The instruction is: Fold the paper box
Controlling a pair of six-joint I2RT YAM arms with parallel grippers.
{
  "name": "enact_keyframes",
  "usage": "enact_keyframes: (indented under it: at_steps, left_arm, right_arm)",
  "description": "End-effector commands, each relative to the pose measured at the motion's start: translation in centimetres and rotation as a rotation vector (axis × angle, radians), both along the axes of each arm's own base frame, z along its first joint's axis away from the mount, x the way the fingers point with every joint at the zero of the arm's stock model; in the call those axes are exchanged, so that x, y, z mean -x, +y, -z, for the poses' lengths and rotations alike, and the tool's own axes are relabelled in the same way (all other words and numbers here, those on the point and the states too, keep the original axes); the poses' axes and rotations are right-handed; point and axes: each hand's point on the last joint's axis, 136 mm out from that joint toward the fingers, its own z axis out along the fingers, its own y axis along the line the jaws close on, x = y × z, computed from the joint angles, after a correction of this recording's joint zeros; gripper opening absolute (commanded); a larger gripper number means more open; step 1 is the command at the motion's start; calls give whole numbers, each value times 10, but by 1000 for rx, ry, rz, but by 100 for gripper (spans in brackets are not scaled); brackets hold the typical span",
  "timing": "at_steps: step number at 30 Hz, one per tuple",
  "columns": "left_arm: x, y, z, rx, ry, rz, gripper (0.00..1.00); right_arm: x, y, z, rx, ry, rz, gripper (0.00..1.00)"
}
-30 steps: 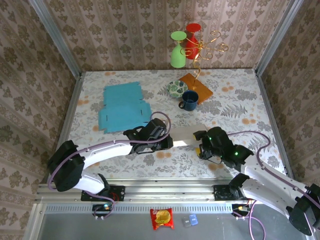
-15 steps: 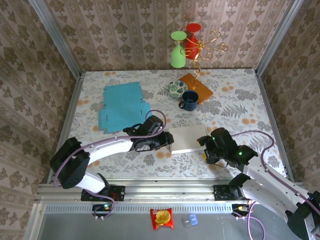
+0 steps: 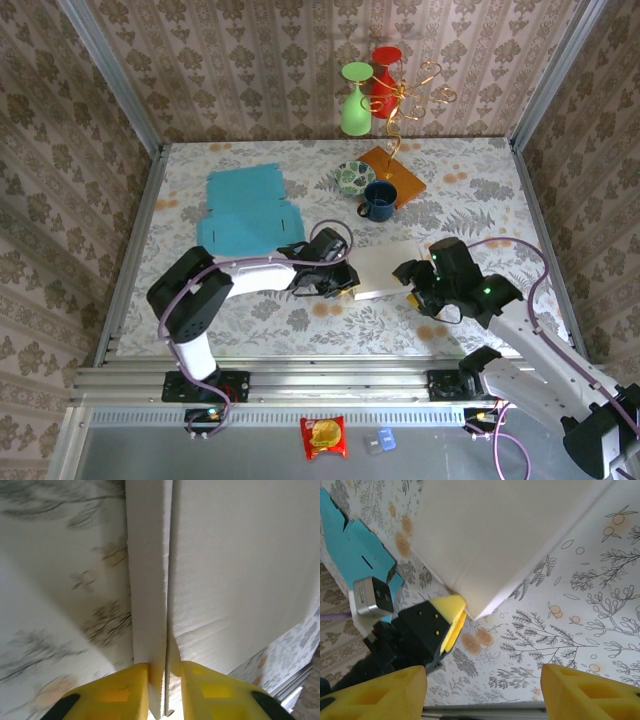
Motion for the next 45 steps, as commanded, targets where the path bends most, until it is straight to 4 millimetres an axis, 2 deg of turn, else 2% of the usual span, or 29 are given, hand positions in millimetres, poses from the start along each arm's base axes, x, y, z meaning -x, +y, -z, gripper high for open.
enact_keyframes:
  at_steps: [1, 8, 18, 22, 26, 29, 33, 35, 40, 45]
  left_arm:
    - [-5, -26, -4, 42, -22, 30, 19]
    - [-18, -73, 0, 79, -49, 97, 17]
    - [-24, -136, -5, 150, -68, 172, 19]
    - [-30, -136, -12, 144, -83, 163, 26]
    - [-36, -119, -27, 115, -124, 122, 33]
    - [-42, -96, -41, 90, -155, 67, 35]
    - [-50, -43, -53, 77, -183, -90, 35]
    - [-54, -3, -51, 71, -190, -213, 34]
    - [-57, 113, -37, 53, -173, -527, 35]
    - [-47, 216, -18, 40, -140, -822, 39]
  right_arm:
    - [6, -8, -14, 1, -22, -26, 61]
    - [10, -28, -28, 10, -43, -5, 61]
    - [13, -38, -42, 24, -63, -23, 60]
    - [11, -38, -46, 24, -76, -36, 60]
    - [6, -37, -49, 25, -89, -45, 60]
    - [0, -35, -52, 19, -110, -47, 60]
    - [-10, -30, -59, 6, -151, -59, 59]
    - [-16, -26, -65, -6, -182, -75, 60]
    - [-29, -7, -82, -47, -282, -120, 60]
    - [-36, 11, -82, -62, -291, -166, 61]
